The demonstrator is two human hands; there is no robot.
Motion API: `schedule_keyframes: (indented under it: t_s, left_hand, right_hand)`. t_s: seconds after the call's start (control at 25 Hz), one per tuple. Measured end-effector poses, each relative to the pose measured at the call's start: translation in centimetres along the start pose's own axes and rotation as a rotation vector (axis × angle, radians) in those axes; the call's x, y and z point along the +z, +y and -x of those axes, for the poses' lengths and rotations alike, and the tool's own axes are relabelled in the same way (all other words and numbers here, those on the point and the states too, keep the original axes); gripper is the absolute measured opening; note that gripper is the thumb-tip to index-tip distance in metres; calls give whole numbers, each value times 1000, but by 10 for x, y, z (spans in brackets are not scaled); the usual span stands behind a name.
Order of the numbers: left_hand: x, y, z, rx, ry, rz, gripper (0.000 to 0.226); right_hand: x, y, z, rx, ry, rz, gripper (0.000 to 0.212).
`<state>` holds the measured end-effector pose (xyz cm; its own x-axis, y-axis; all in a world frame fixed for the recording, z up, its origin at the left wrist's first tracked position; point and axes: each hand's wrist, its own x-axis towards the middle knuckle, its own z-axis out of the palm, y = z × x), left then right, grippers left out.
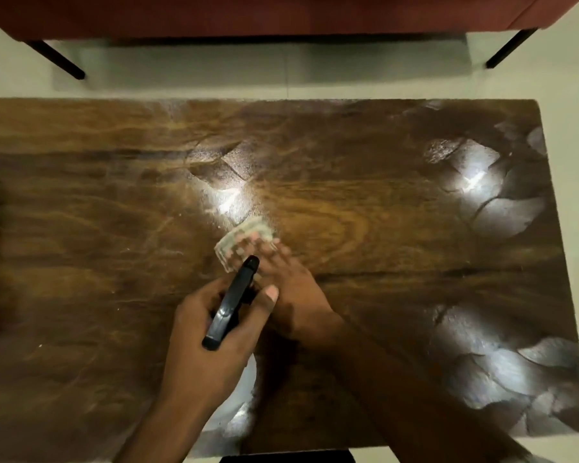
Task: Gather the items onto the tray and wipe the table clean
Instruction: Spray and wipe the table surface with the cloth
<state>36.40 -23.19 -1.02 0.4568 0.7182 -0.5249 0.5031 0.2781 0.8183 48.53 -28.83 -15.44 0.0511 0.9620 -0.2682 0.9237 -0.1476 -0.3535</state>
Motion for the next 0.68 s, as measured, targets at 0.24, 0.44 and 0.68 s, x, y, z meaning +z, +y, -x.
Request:
schedule_keyframes:
  t_s: [0.24, 0.44, 0.68]
  left_hand:
    - [12, 19, -43, 25, 54, 0, 28]
    - [22, 23, -61, -9, 63, -19, 46]
    - [25, 24, -72, -88, 98, 25, 52]
  right_hand:
    - [-60, 170, -12, 310, 126, 58, 74]
    - [-115, 266, -35, 1076, 375, -165, 79]
    - [-85, 108, -127, 270, 124, -83, 65]
